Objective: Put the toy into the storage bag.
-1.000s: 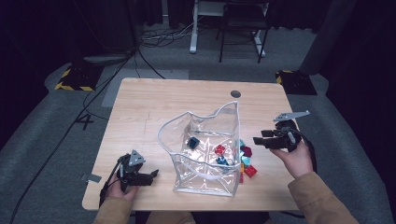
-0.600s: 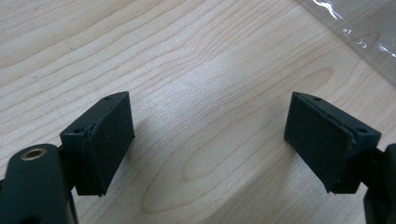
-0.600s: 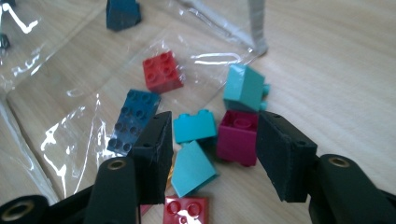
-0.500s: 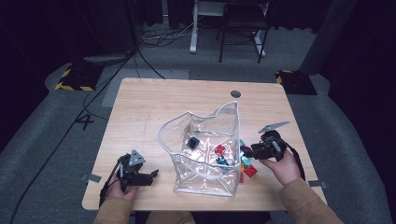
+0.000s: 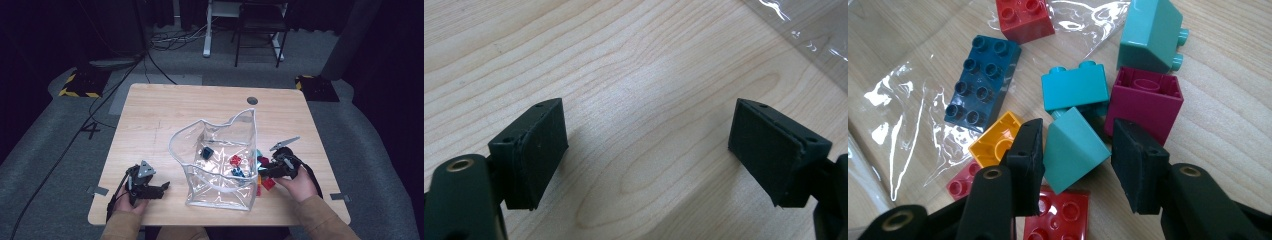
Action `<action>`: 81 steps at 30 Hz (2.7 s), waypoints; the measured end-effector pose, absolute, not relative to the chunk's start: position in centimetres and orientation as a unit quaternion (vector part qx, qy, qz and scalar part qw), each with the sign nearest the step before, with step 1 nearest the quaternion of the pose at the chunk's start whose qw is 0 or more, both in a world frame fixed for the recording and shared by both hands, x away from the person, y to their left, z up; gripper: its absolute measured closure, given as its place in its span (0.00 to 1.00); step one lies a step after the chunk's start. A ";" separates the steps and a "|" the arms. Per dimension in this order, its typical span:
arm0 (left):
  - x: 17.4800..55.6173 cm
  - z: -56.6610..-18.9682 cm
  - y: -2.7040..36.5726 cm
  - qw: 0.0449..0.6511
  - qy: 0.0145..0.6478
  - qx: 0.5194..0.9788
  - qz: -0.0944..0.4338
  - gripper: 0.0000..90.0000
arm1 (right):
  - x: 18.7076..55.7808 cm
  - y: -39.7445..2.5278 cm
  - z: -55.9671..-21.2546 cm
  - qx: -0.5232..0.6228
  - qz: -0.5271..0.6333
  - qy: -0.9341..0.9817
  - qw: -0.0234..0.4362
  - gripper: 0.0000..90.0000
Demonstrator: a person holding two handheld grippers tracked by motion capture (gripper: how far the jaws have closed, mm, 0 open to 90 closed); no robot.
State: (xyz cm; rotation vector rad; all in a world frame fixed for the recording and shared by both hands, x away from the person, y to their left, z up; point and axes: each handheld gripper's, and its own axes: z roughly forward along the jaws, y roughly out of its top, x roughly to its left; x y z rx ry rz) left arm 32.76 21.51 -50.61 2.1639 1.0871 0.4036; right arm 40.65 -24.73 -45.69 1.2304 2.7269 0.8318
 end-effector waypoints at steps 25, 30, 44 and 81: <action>32.8 -50.6 21.5 0.337 0.417 0.830 0.155 0.18 | 39.9 -25.6 -43.8 0.396 0.287 0.872 0.029 0.66; 32.8 -50.6 21.5 0.337 0.417 0.830 0.155 0.18 | 39.5 -25.9 -42.1 0.390 0.307 0.867 0.034 0.66; 32.8 -50.6 21.5 0.337 0.417 0.830 0.156 0.18 | 39.1 -26.9 -38.2 0.385 0.366 0.846 0.040 0.66; 32.8 -50.6 21.5 0.337 0.417 0.830 0.155 0.18 | 37.0 -26.0 -28.6 0.319 0.475 0.814 0.096 0.66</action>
